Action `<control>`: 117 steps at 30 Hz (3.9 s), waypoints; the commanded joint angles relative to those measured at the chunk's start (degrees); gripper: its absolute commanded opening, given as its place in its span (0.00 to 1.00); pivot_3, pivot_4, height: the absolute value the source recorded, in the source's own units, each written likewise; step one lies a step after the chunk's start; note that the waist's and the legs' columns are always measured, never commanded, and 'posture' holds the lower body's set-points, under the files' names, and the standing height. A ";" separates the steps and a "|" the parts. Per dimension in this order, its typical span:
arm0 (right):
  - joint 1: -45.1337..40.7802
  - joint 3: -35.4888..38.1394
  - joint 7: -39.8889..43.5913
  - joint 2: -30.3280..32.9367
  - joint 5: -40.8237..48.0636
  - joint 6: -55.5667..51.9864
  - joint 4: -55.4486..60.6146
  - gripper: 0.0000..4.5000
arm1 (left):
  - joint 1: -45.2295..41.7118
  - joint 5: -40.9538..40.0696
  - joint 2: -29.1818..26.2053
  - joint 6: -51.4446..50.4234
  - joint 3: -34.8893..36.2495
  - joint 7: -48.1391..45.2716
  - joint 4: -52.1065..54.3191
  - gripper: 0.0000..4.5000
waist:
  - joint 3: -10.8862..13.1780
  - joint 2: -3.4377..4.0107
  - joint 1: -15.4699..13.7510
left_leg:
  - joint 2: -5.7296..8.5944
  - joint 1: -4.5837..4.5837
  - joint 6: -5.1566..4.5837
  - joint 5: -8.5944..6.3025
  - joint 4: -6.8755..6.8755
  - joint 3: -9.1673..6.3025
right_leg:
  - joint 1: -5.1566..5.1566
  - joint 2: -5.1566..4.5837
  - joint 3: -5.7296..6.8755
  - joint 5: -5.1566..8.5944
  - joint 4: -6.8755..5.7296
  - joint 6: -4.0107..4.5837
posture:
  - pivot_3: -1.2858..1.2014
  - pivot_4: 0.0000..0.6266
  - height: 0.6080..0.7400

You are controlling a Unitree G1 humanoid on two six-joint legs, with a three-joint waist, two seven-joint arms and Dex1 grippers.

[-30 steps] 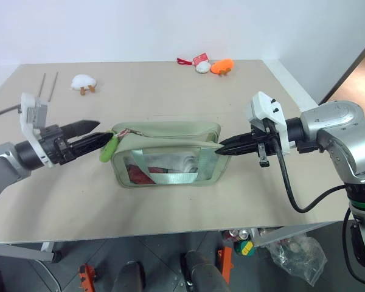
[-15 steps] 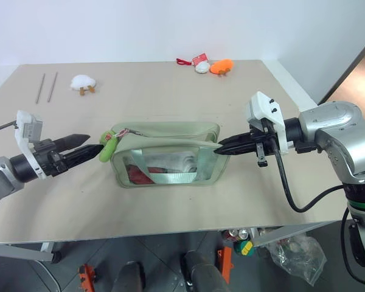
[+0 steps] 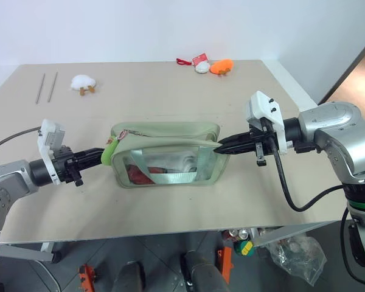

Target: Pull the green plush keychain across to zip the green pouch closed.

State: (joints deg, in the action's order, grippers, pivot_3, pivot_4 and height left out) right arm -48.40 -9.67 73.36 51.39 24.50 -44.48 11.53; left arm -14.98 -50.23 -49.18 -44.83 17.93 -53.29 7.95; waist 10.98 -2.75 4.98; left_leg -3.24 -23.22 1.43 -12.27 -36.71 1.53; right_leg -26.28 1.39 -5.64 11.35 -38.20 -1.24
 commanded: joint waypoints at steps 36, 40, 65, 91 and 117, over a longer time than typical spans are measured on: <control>-1.32 0.74 -0.79 -0.90 0.95 0.05 2.13 0.00 | -2.68 0.31 2.09 -2.12 0.08 -0.74 0.17 0.69 | 0.00 0.00 0.15 | -0.08 0.00 0.00 0.00 0.00 0.00 | -0.01 0.09 0.00 -0.06 0.00 -0.02 | 0.52 0.24 1.00; -1.12 1.09 -1.09 -0.85 1.36 -0.47 2.88 0.00 | -4.69 0.50 3.67 -2.43 -0.65 -0.33 -1.35 0.69 | 0.00 0.00 0.20 | -0.08 -0.01 0.00 0.00 0.00 0.01 | -0.01 0.09 -0.03 -0.07 0.00 -0.04 | 0.52 0.24 1.00; -1.51 0.96 -1.29 -1.20 0.99 -0.41 2.42 0.00 | -5.55 0.80 1.02 -2.30 2.73 -3.22 -3.82 0.00 | 0.00 0.00 0.20 | -0.09 -0.02 0.00 0.00 0.01 -0.02 | -0.02 0.12 -0.01 -0.06 0.00 -0.03 | 0.52 0.24 1.00; -1.77 0.73 -1.65 -1.32 0.95 -0.10 2.18 0.00 | -16.08 9.20 -0.31 5.02 -1.33 -1.43 -3.63 0.00 | 0.01 -0.01 -0.52 | -0.07 -0.08 0.00 0.00 -0.01 -0.02 | -0.02 0.08 0.00 -0.05 0.02 -0.08 | 0.52 0.24 1.00; -1.31 1.07 -3.07 -1.45 1.66 -0.58 2.87 0.00 | -33.59 16.27 6.50 9.82 -18.49 -9.53 -3.04 0.60 | 0.00 -0.01 -0.60 | -0.05 -0.10 0.00 0.00 -0.06 -0.04 | 0.00 0.11 -0.04 -0.08 0.01 -0.12 | 0.52 0.24 1.00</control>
State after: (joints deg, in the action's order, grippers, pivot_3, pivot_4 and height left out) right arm -49.10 -10.63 70.74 49.47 25.57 -45.14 12.81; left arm -47.17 -34.20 -42.84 -36.22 -1.28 -62.48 4.95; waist 10.98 -2.76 4.38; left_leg -3.28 -23.33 1.43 -12.27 -36.77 1.49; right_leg -26.28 1.51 -5.68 11.27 -38.18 -1.36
